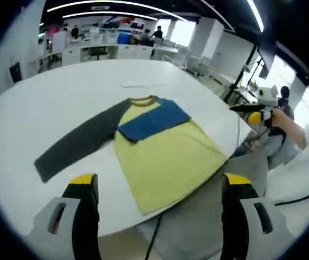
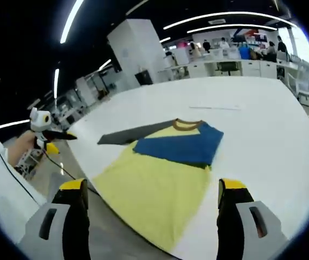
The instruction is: Fold the garment on the visible template until the final outline fits inside the template.
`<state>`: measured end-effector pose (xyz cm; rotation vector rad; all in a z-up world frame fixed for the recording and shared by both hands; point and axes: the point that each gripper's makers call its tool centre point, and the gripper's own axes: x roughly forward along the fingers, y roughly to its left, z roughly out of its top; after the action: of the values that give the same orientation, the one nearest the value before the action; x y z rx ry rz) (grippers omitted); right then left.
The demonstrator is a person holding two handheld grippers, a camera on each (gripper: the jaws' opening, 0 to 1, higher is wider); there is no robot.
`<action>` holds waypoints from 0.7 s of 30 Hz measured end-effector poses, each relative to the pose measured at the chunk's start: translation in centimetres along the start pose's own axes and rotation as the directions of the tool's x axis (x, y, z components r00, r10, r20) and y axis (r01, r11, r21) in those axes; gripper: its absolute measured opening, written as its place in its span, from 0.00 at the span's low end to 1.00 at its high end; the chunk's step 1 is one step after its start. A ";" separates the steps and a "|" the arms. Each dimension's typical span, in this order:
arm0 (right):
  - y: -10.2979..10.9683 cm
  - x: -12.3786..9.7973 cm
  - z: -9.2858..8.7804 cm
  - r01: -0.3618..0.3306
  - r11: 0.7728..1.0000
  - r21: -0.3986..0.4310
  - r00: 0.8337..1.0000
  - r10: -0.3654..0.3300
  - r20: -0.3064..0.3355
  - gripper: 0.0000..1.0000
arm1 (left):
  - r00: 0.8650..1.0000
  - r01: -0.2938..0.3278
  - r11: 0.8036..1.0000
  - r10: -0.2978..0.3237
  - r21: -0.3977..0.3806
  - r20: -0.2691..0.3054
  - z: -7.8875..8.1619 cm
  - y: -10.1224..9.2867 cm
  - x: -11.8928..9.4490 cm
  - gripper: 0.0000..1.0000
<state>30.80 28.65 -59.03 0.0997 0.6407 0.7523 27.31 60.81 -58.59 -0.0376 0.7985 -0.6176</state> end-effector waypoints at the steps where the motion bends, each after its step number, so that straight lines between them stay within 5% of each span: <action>1: -0.1 -0.2 -0.2 0.003 1.000 -0.004 1.000 -0.003 -0.005 1.00 | 1.000 0.000 1.000 0.000 0.000 0.001 0.0 0.0 0.0 0.91; 21: -1.4 -2.0 -2.1 0.045 0.999 0.028 0.999 -0.044 -0.017 1.00 | 1.000 -0.013 1.000 0.013 -0.009 -0.007 -0.6 0.2 -0.4 0.92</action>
<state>29.35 26.05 -60.16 0.1050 0.6673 0.7016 26.83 61.31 -58.80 -0.0384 0.8074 -0.6023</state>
